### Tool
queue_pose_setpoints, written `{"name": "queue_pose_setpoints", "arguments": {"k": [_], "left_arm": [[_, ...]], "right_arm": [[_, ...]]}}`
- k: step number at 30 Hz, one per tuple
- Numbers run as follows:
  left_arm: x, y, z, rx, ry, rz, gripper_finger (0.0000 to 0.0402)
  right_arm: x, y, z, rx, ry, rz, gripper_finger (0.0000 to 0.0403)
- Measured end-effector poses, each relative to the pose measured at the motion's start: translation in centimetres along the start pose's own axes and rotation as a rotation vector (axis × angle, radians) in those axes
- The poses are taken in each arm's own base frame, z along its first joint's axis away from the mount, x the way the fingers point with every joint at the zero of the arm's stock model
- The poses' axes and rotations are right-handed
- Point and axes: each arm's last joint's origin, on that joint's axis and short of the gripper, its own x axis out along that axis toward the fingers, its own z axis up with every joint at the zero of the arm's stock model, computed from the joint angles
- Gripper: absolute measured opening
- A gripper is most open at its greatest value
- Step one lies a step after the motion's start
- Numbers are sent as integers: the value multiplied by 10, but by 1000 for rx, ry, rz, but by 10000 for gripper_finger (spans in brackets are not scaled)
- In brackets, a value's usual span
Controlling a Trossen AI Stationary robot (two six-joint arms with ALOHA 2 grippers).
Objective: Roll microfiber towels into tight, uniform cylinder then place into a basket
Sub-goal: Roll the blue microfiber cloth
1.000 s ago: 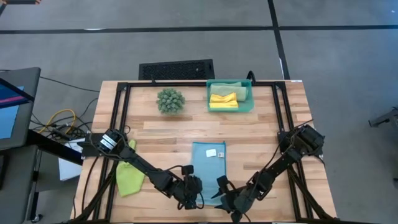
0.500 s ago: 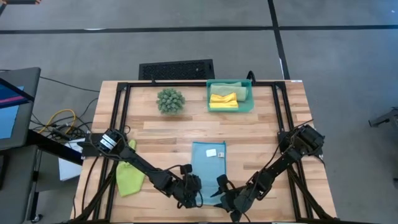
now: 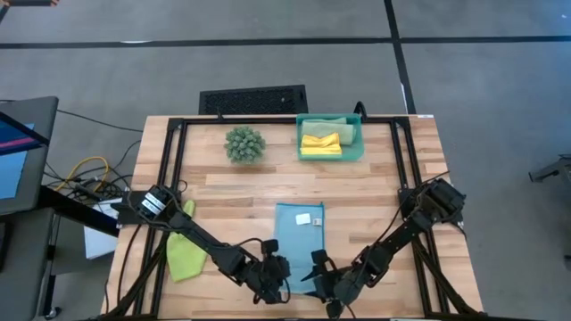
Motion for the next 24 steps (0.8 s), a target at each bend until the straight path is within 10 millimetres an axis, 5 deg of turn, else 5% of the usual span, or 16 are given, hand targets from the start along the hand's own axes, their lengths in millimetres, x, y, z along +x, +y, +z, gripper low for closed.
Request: {"name": "queue_pose_setpoints", "arguments": {"k": [8,24], "left_arm": [[4,6,-15,-24,36,22,34],[-9,-14,2,65,-11,-23,0]], "right_arm": [[4,-14,-11,80,133,-56,161],[-9,-24,-25,67,244,-143,84]]}}
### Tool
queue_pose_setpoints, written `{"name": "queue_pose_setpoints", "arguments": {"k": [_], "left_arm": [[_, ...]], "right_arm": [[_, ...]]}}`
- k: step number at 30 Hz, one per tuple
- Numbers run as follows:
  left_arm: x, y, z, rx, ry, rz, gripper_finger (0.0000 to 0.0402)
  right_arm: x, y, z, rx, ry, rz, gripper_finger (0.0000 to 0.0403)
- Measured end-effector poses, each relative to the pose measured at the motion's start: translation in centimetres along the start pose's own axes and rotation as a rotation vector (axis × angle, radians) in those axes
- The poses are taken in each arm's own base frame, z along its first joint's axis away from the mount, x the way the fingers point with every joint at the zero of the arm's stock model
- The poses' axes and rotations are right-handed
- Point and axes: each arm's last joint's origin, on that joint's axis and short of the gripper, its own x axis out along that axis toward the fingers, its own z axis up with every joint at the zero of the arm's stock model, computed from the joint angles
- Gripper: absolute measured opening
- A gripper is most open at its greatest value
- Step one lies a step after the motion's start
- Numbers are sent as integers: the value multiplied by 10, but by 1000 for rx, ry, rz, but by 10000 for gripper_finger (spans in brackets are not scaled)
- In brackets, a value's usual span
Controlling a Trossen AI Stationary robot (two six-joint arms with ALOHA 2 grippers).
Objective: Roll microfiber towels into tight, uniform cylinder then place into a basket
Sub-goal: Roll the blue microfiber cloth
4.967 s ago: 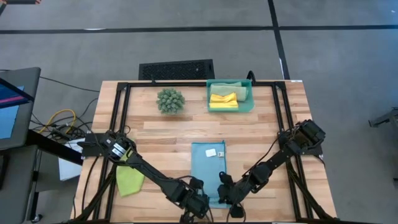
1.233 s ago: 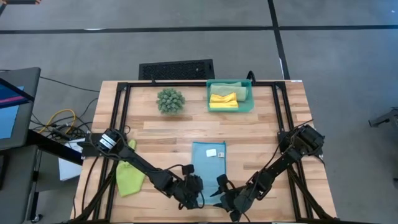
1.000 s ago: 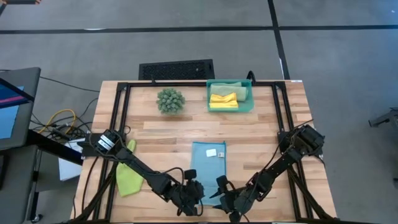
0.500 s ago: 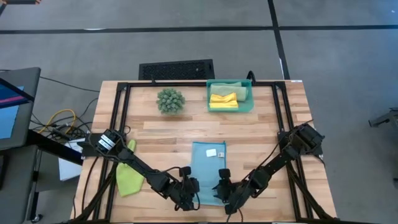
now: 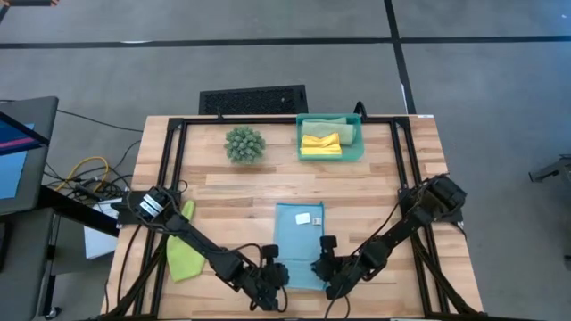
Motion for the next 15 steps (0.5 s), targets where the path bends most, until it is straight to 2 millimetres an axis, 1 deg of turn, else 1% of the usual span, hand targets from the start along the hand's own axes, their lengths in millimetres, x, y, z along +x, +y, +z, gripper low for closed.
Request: {"name": "queue_pose_setpoints", "arguments": {"k": [7,11,13,15], "left_arm": [[5,3,-1,-4,2,12,0],[4,3,2,3,-22,45,0],[5,6,4,-1,-22,48,0],[8,10,3,-9,-7,45,0]], "right_arm": [[-18,-8,-1,32,-41,-24,82],[-23,-2,7,60,-121,22,82],[-25,3,11,60,-173,56,82],[-23,8,13,73,-203,91,82]]}}
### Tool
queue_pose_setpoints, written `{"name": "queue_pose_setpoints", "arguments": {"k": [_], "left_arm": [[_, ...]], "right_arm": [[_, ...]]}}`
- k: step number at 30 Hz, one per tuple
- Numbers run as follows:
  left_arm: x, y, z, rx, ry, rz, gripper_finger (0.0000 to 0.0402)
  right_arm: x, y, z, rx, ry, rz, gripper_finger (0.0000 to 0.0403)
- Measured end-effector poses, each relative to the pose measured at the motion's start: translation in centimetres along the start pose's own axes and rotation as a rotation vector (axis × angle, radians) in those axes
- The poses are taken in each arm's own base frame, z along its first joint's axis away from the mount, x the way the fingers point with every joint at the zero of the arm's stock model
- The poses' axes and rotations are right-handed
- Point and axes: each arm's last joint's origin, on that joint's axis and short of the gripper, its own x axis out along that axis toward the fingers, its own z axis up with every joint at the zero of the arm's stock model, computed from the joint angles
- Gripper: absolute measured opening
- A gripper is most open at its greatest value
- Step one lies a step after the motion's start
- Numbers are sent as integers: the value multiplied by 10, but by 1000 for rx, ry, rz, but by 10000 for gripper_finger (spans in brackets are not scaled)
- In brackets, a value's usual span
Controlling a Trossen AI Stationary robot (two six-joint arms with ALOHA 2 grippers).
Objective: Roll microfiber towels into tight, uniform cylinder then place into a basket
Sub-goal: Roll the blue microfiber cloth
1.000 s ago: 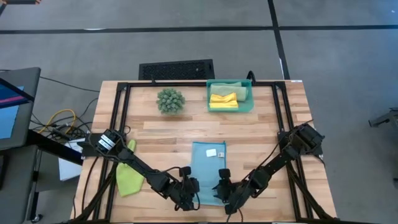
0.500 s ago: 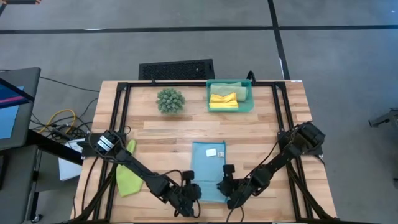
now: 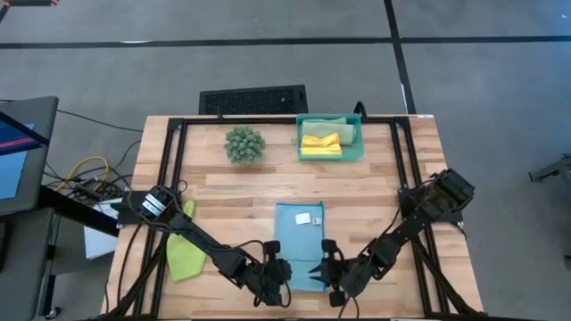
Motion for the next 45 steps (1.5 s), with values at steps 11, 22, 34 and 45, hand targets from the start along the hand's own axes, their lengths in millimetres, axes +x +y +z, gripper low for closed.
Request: {"name": "queue_pose_setpoints", "arguments": {"k": [11,22,34,45], "left_arm": [[2,-1,10,225,-90,-18,48],[9,15,1,127,87,-46,170],[8,10,2,149,94,-163,141],[8,6,17,371,-82,-153,146]], "right_arm": [[4,-6,-3,103,84,61,162],[9,-28,-15,338,292,8,242],[8,-20,-14,330,310,118,141],[10,-15,-3,159,185,202,17]]}}
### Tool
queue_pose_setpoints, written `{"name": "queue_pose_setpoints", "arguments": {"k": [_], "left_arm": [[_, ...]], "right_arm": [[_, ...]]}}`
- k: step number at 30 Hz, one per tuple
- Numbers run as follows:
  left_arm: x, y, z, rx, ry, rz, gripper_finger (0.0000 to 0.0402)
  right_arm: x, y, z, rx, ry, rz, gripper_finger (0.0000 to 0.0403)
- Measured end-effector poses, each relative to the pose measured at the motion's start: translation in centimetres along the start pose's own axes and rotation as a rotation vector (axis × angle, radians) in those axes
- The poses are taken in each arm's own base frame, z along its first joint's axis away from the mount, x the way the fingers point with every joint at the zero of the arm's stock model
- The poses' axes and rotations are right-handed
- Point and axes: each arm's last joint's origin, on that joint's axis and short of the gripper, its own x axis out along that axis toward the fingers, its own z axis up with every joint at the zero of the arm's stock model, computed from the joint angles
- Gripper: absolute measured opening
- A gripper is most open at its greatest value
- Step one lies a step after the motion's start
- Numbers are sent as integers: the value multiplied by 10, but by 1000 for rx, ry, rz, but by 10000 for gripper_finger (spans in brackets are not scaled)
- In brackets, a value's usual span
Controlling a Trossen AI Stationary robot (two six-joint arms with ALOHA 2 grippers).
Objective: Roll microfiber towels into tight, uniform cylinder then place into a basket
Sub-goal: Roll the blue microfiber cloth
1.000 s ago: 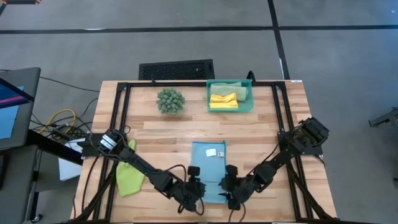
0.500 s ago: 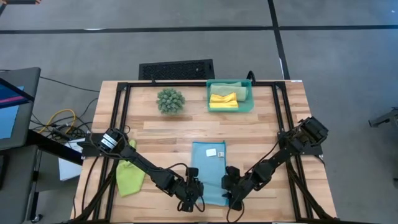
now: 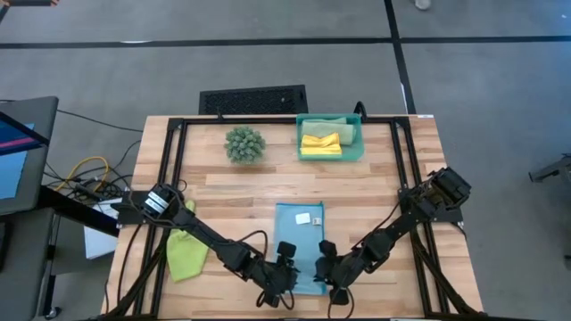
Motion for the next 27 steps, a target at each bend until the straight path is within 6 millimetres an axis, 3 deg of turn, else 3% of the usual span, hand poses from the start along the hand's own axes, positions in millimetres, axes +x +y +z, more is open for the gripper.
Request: {"name": "queue_pose_setpoints", "arguments": {"k": [3,9,17,22,27], "left_arm": [[1,3,3,-1,-25,-23,167],[3,5,-1,-56,21,-138,189],[2,4,-8,-114,102,-152,190],[1,1,-10,-147,133,-214,189],[-1,-7,-9,-133,117,-266,158]], "right_arm": [[0,1,3,-55,-31,10,10],[0,1,3,-59,-39,-9,36],[-4,14,-5,-90,-20,18,13],[-7,20,-6,-100,-25,35,23],[-7,19,-5,-98,-26,33,33]]}}
